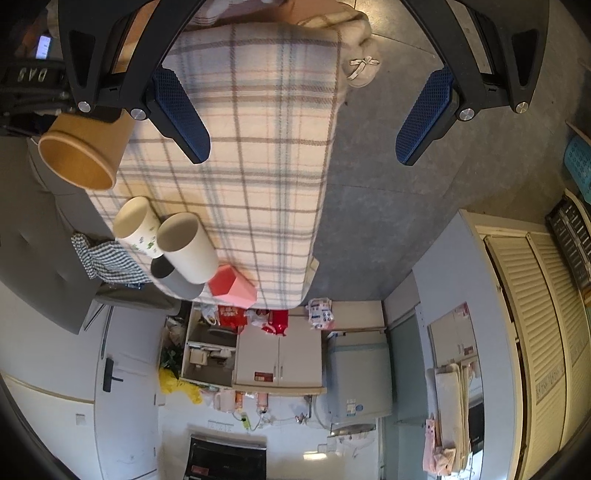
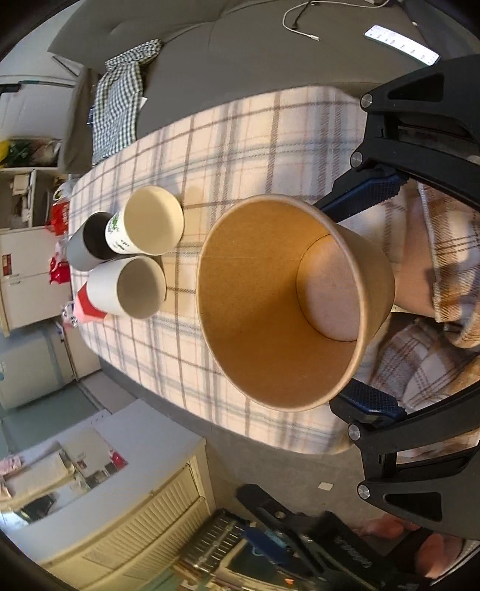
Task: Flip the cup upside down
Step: 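Lift the tan kraft cup with the right gripper and carry it back, then pass the tan cup from the right gripper into the left gripper, then rotate the left gripper to turn the tan cup mouth-down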
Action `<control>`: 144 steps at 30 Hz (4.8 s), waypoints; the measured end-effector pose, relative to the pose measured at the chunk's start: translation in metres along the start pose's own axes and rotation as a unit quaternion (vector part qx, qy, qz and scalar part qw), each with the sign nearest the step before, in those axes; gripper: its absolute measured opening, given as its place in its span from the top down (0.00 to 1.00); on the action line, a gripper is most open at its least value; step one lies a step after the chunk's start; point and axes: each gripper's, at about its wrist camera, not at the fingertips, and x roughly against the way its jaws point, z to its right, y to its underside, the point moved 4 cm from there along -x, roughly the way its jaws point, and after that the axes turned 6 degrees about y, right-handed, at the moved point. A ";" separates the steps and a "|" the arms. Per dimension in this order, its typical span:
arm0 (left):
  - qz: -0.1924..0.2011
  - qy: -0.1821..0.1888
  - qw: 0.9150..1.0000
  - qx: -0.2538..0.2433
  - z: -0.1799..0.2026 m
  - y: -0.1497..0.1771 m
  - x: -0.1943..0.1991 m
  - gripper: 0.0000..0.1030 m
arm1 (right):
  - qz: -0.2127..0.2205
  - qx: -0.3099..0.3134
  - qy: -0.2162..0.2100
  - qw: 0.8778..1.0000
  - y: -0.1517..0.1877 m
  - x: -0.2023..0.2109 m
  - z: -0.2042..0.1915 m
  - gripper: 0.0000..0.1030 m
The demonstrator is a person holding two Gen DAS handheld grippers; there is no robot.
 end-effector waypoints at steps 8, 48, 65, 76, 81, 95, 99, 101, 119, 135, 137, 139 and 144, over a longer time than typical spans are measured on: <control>-0.030 -0.003 1.000 0.006 -0.006 0.005 -0.032 0.00 | 0.001 -0.010 0.003 1.000 -0.028 -0.024 0.000 0.22; -0.036 0.044 0.998 -0.030 0.110 -0.003 0.000 0.00 | 0.179 -0.034 0.061 0.981 -0.022 0.069 0.080 0.07; -0.074 0.043 0.995 -0.044 0.153 0.010 -0.046 0.00 | 0.180 -0.078 0.104 0.975 -0.017 0.046 0.135 0.04; -0.097 0.063 0.992 -0.041 0.161 0.013 -0.082 0.00 | 0.154 -0.100 0.101 0.978 -0.024 0.009 0.148 0.04; -0.111 0.079 0.990 -0.043 0.168 0.017 -0.094 0.01 | 0.143 -0.108 0.106 0.978 -0.023 -0.004 0.154 0.04; -0.115 0.117 0.986 -0.043 0.171 0.015 -0.101 0.39 | 0.138 -0.107 0.108 0.979 -0.023 -0.010 0.152 0.04; -0.118 0.118 0.986 -0.028 0.164 0.016 -0.097 0.39 | 0.139 -0.105 0.111 0.978 -0.021 -0.006 0.151 0.04; -0.125 0.116 0.985 -0.024 0.163 0.018 -0.097 0.37 | 0.141 -0.107 0.111 0.978 -0.021 -0.004 0.151 0.04; -0.157 0.098 0.983 0.018 0.187 0.018 -0.112 0.21 | 0.138 -0.153 0.140 0.969 -0.012 -0.008 0.198 0.04; -0.143 0.100 0.985 0.012 0.171 0.012 -0.109 0.23 | 0.135 -0.144 0.134 0.971 -0.013 -0.014 0.192 0.04; -0.141 0.104 0.985 0.004 0.169 0.012 -0.103 0.23 | 0.136 -0.140 0.134 0.972 -0.013 -0.012 0.189 0.04; -0.139 0.108 0.984 -0.005 0.167 0.011 -0.096 0.23 | 0.138 -0.137 0.132 0.972 -0.014 -0.009 0.185 0.04; -0.131 0.124 0.983 -0.011 0.159 0.004 -0.076 0.23 | 0.147 -0.127 0.129 0.973 -0.014 0.001 0.174 0.04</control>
